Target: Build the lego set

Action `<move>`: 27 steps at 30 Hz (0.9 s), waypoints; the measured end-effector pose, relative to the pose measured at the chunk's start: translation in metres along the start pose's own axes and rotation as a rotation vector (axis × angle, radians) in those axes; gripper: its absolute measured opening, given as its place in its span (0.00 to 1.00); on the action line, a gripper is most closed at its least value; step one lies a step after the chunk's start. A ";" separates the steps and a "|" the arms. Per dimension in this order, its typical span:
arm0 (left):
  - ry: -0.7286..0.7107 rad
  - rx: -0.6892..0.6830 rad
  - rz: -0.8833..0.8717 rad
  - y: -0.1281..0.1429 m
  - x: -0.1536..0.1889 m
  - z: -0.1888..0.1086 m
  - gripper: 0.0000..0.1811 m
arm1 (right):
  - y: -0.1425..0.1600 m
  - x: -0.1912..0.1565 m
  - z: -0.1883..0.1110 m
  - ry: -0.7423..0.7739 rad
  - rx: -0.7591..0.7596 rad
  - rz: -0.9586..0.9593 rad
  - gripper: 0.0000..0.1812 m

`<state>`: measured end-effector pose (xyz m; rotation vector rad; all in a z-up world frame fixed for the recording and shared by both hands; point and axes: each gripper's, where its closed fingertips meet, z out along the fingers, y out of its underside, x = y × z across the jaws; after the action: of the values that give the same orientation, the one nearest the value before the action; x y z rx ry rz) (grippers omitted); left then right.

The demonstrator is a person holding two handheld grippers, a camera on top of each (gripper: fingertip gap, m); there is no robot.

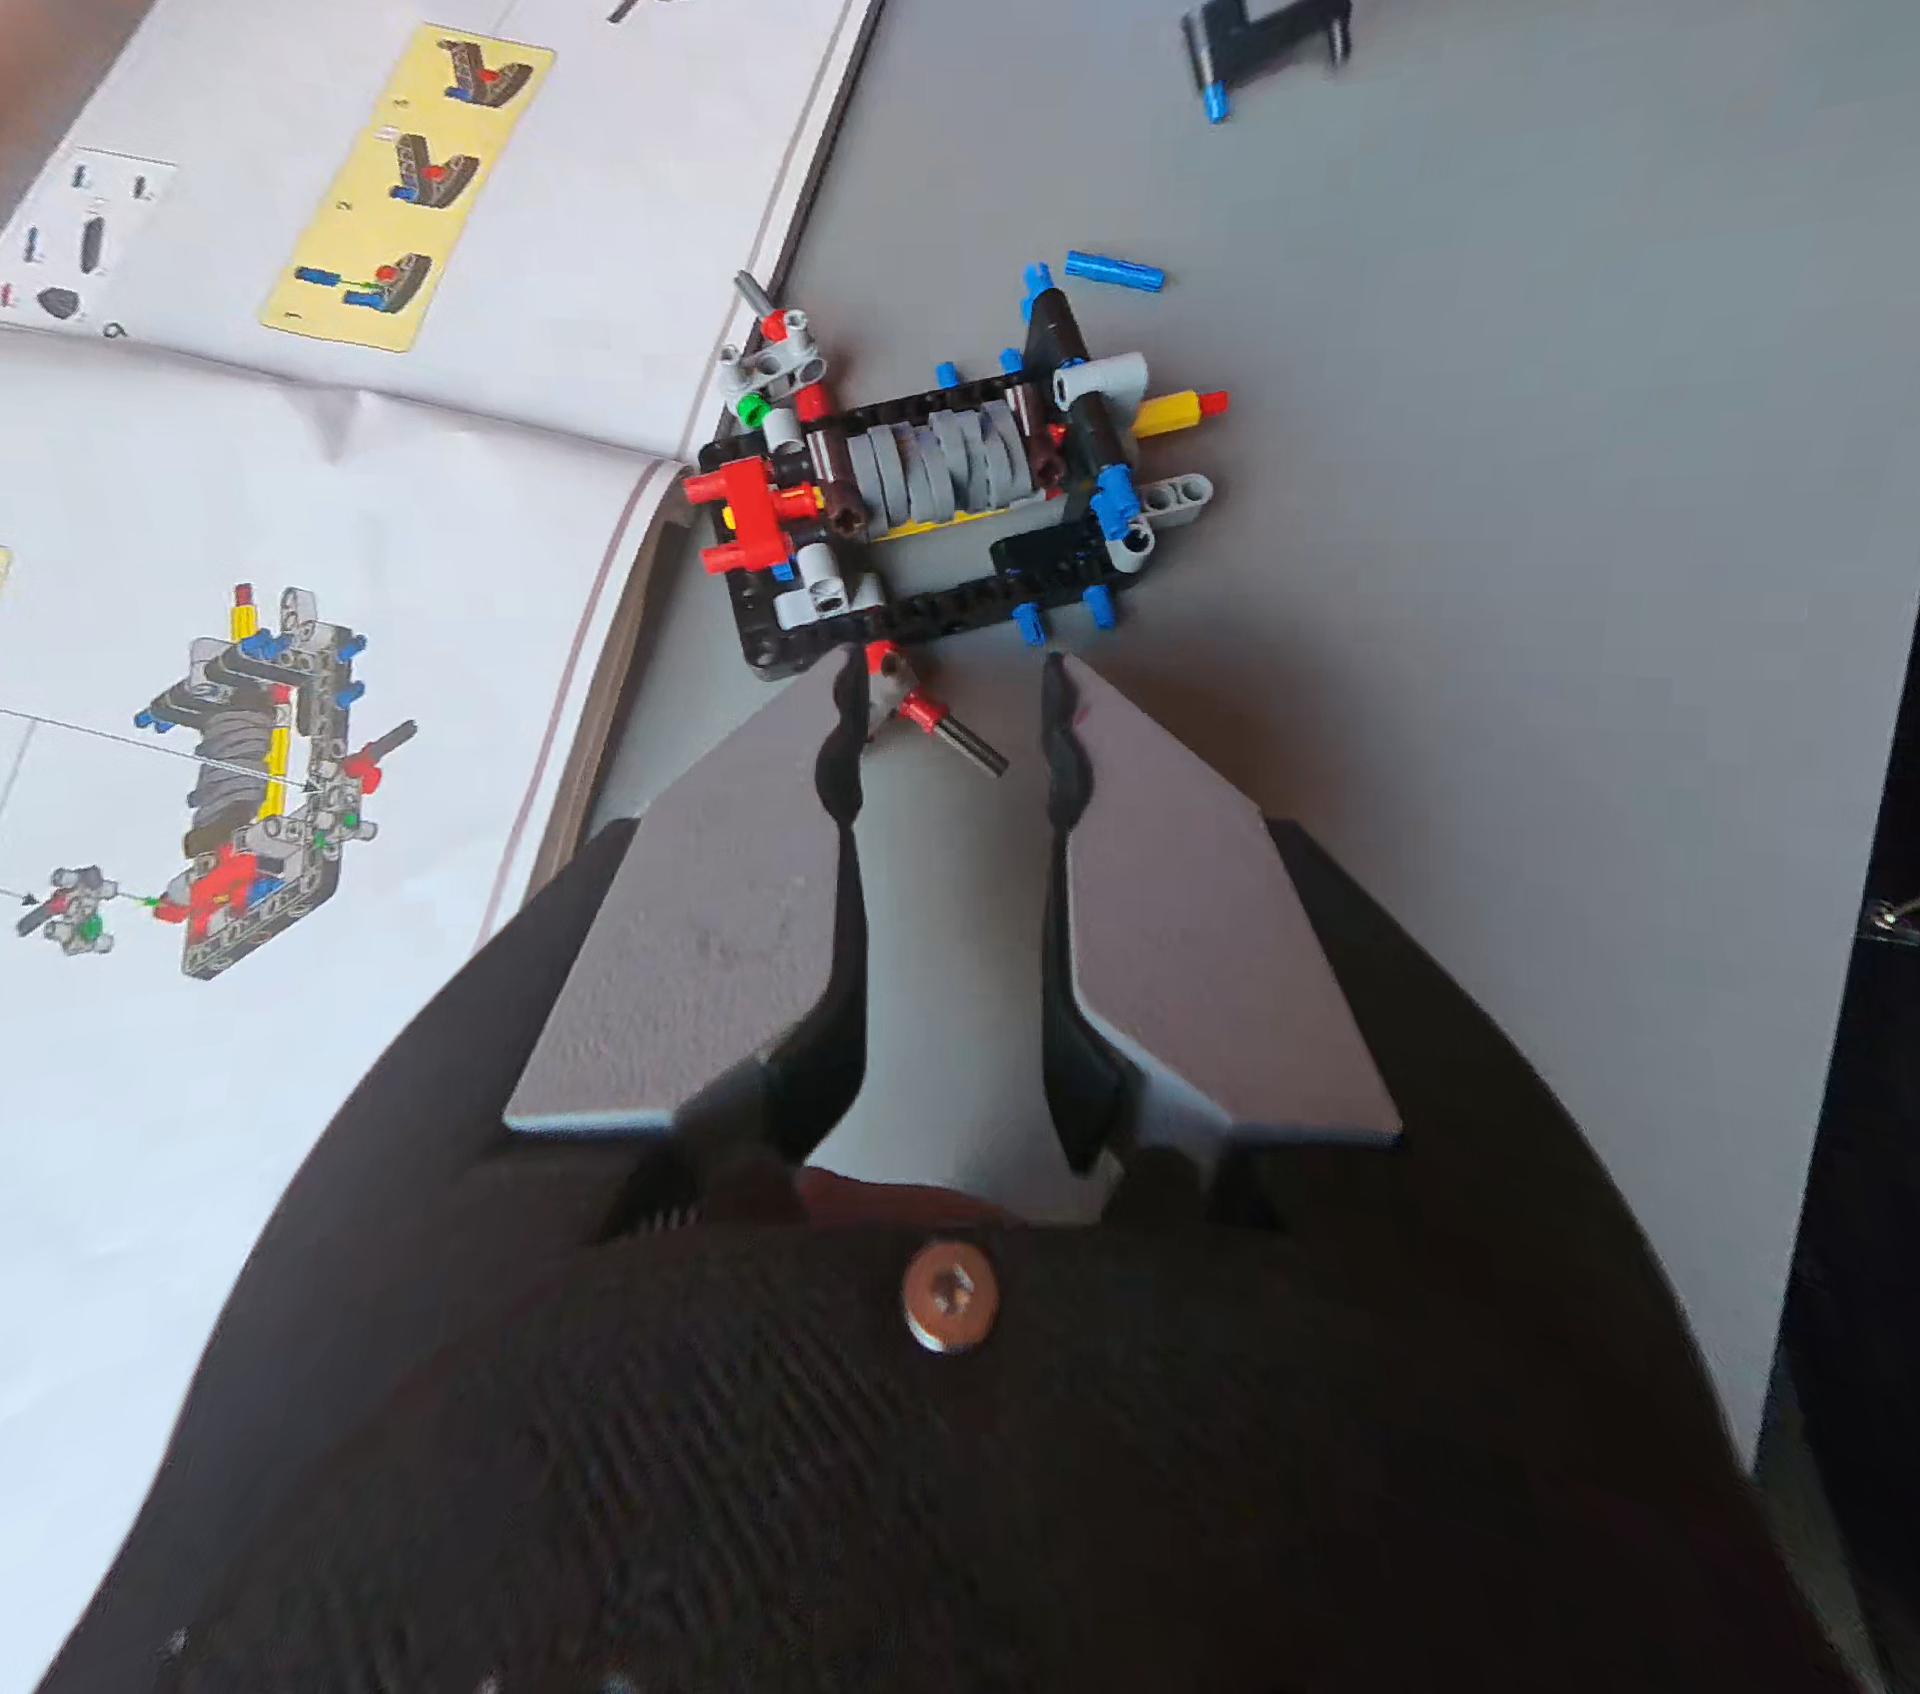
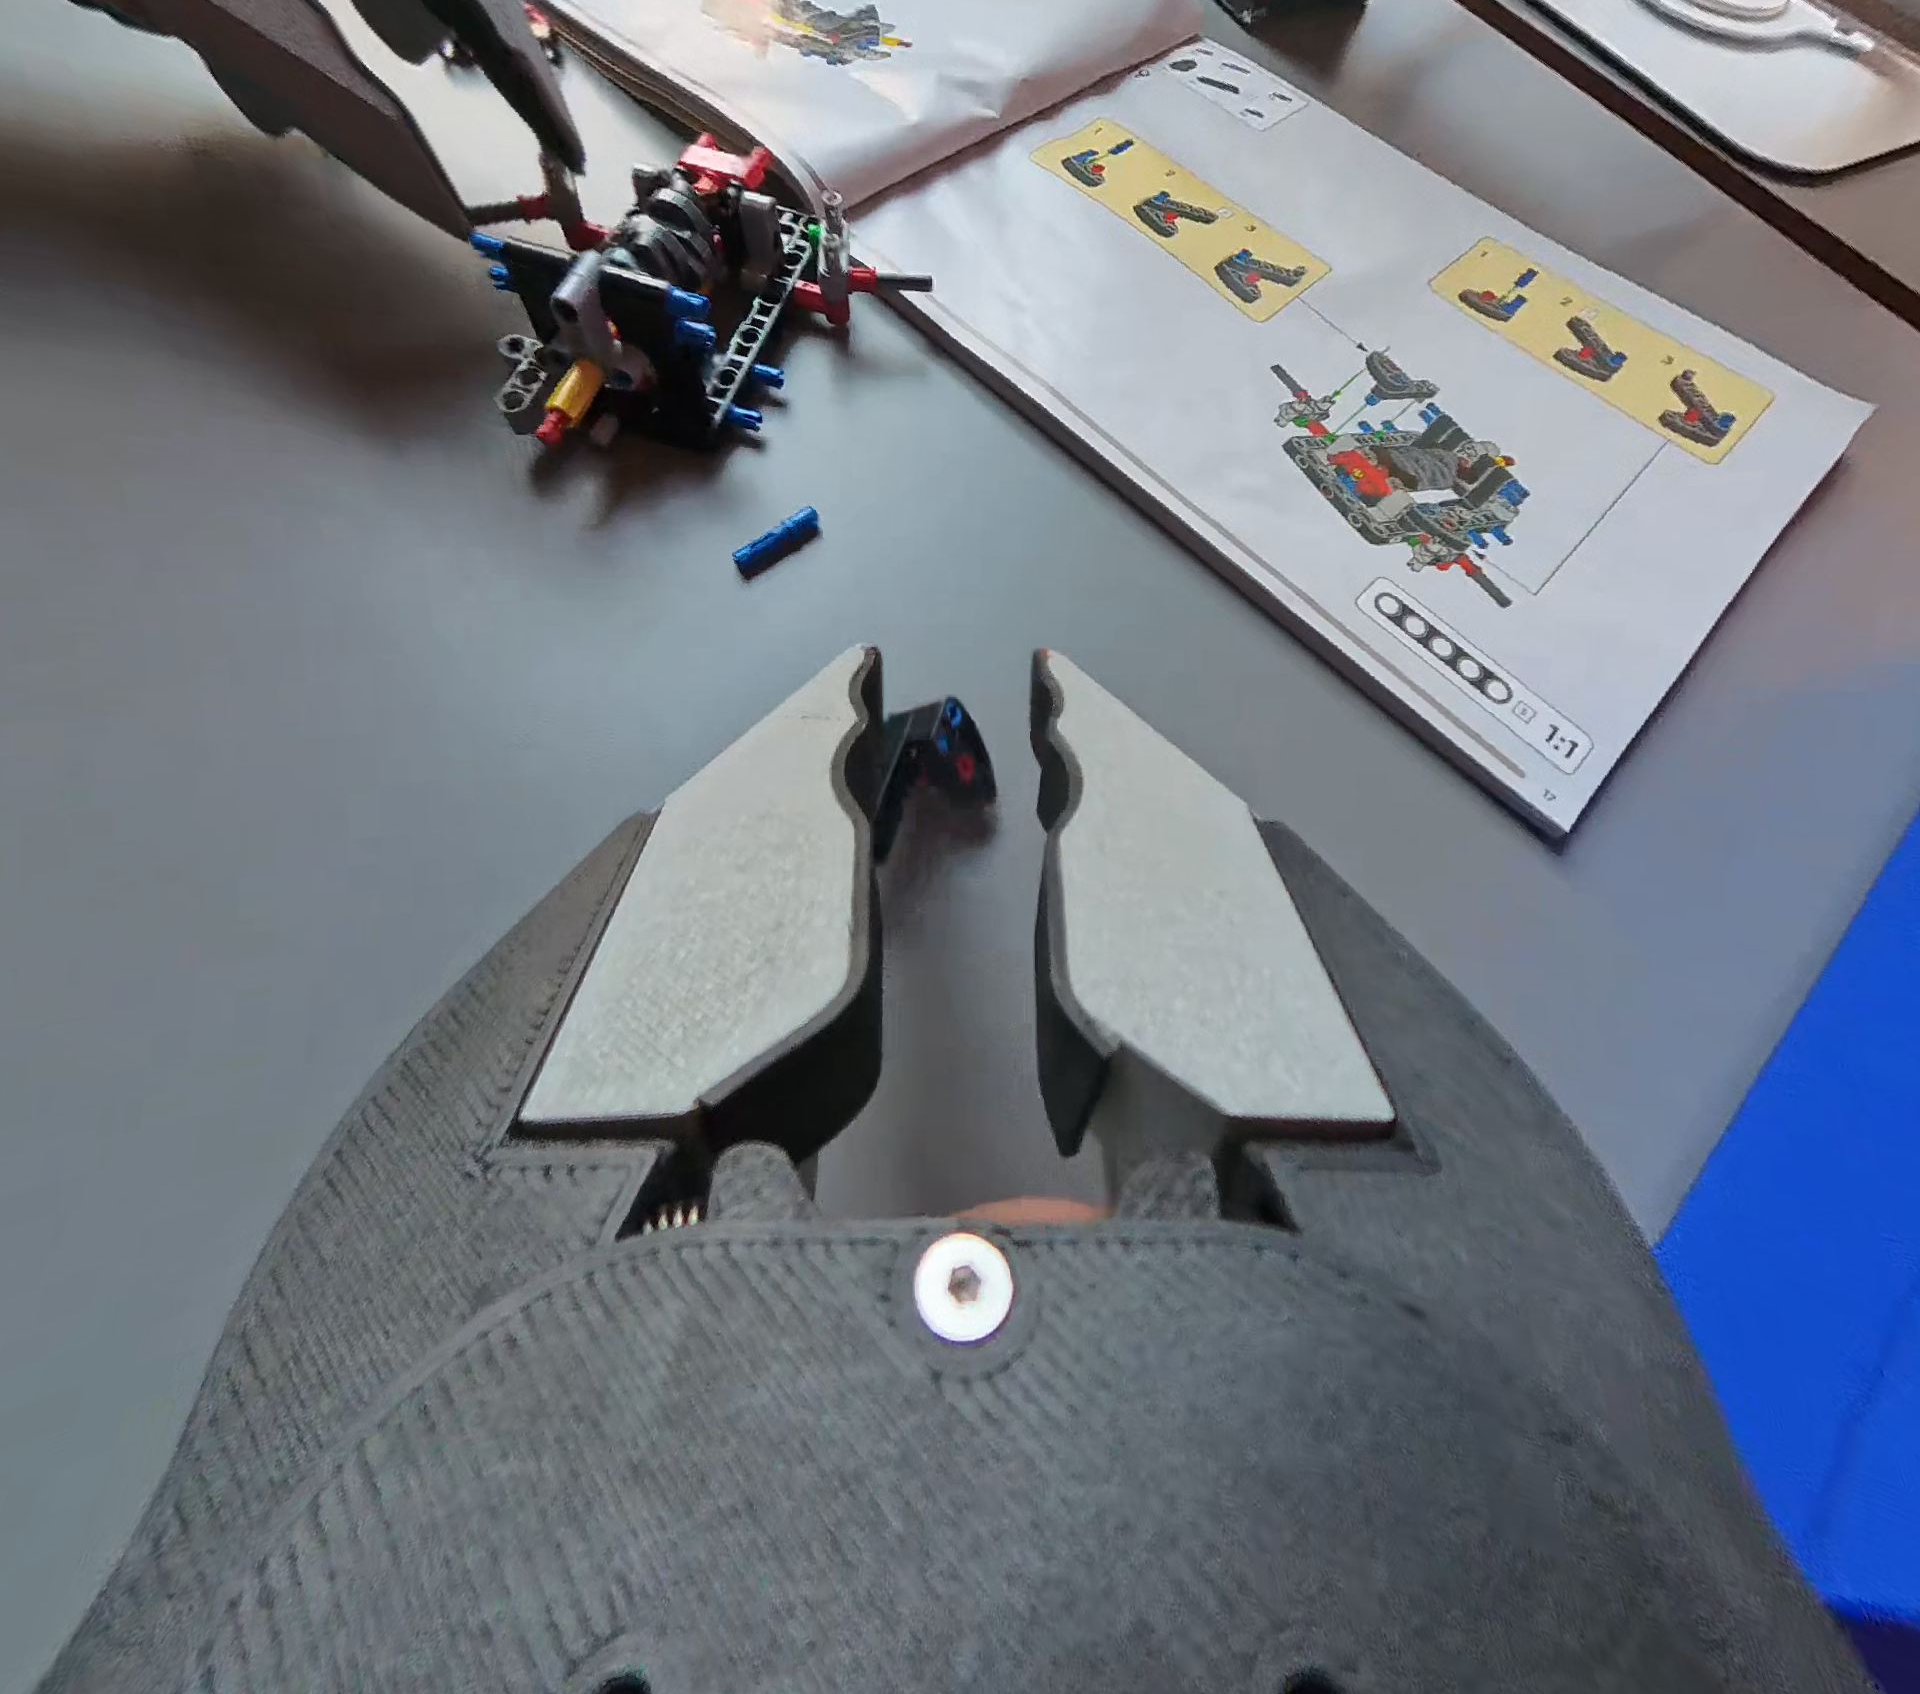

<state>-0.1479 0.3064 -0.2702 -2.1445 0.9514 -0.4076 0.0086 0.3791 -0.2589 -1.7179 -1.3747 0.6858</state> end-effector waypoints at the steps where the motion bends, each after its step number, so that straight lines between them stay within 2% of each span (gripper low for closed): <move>1: -0.003 -0.002 -0.002 0.002 0.000 0.001 0.16 | -0.005 -0.005 -0.001 -0.004 0.010 -0.015 0.14; 5: -0.031 0.004 -0.030 0.004 -0.003 0.003 0.11 | -0.020 -0.031 0.007 -0.031 -0.004 -0.107 0.14; 9: 0.010 0.008 -0.060 0.003 0.009 -0.002 0.12 | -0.016 -0.049 0.032 -0.042 -0.099 -0.159 0.14; 16: 0.091 0.006 -0.043 0.011 0.046 -0.019 0.14 | -0.004 -0.047 0.059 -0.046 -0.232 -0.128 0.13; 19: 0.118 0.034 -0.051 0.009 0.056 -0.029 0.15 | -0.001 -0.048 0.059 -0.063 -0.244 -0.120 0.01; 20: 0.120 0.042 -0.047 0.008 0.057 -0.033 0.15 | 0.000 -0.047 0.059 -0.059 -0.245 -0.128 0.01; 24: 0.024 0.027 -0.020 0.011 0.038 -0.042 0.14 | 0.002 -0.046 0.054 -0.065 -0.250 -0.161 0.01; 27: -0.086 -0.019 0.001 0.022 0.009 -0.042 0.16 | -0.006 -0.049 0.051 -0.089 -0.206 -0.143 0.09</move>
<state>-0.1759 0.2688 -0.2583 -2.1609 0.9115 -0.3048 -0.0483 0.3453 -0.2839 -1.7434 -1.6617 0.5627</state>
